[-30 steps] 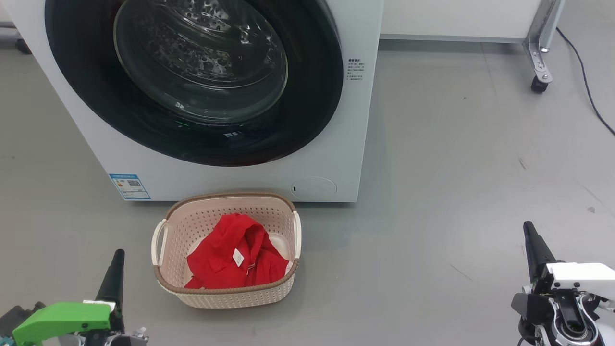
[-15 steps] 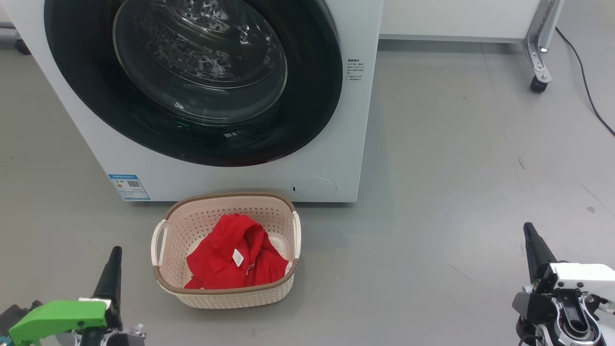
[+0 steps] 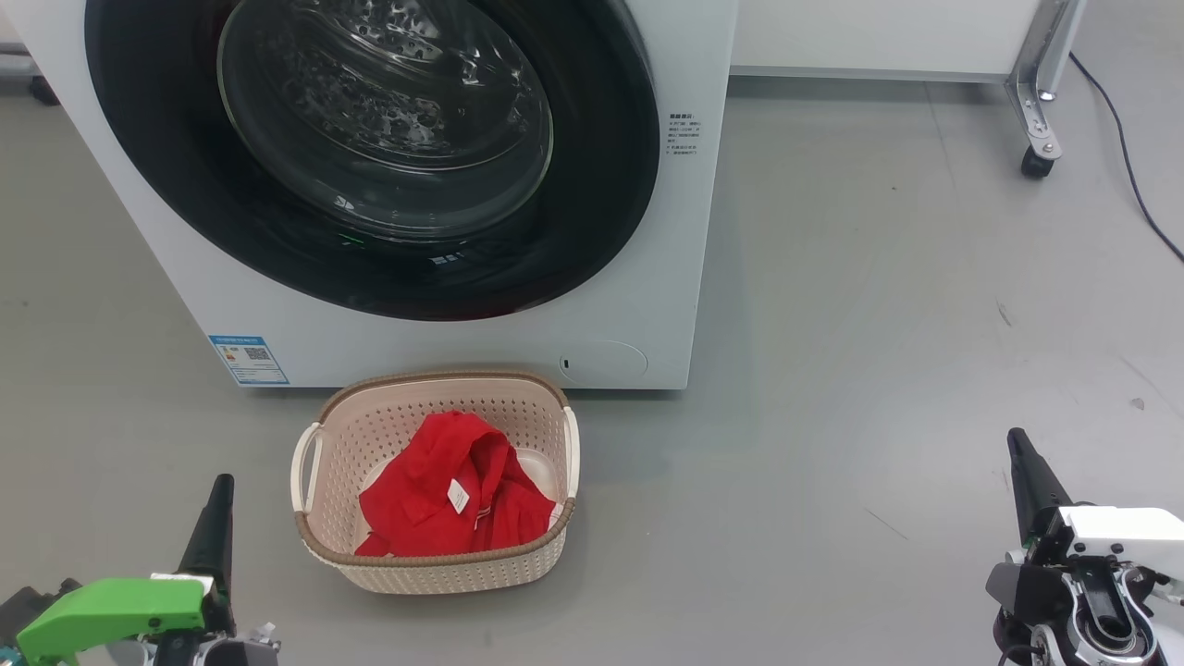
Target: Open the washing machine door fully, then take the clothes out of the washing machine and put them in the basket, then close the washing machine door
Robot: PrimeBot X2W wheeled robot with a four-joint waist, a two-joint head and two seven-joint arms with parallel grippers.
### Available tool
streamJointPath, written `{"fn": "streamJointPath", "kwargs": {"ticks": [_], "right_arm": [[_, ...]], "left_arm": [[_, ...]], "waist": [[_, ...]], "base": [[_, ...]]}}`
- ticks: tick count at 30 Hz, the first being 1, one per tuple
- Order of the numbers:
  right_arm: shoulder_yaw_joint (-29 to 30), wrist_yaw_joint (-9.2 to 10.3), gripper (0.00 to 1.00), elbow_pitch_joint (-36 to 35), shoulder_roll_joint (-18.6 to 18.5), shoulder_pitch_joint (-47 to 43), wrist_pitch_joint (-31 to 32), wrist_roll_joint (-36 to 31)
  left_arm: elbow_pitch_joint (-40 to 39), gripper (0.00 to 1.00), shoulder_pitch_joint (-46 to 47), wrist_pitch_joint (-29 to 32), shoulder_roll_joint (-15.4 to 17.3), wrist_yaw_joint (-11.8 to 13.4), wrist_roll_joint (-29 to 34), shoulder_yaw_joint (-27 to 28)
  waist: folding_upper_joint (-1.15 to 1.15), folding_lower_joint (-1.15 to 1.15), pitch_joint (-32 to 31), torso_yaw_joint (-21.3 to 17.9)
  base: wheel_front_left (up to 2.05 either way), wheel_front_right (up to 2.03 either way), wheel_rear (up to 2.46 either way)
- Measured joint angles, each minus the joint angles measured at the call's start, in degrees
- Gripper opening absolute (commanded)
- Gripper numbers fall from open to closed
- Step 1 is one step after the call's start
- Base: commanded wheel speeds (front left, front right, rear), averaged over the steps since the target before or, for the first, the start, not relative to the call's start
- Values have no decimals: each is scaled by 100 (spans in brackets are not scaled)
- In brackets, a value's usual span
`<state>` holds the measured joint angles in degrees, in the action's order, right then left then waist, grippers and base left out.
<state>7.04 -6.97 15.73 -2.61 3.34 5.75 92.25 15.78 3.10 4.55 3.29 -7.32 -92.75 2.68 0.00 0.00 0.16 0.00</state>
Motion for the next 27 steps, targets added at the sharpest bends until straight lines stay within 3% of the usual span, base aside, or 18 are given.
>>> {"fn": "streamJointPath", "kwargs": {"ticks": [27], "right_arm": [[3,0,0,0,1,0,0,0]], "left_arm": [[-1,0,2,1,-7,0,0,12]], "waist": [[0,0,0,0]], "base": [[0,0,0]]}}
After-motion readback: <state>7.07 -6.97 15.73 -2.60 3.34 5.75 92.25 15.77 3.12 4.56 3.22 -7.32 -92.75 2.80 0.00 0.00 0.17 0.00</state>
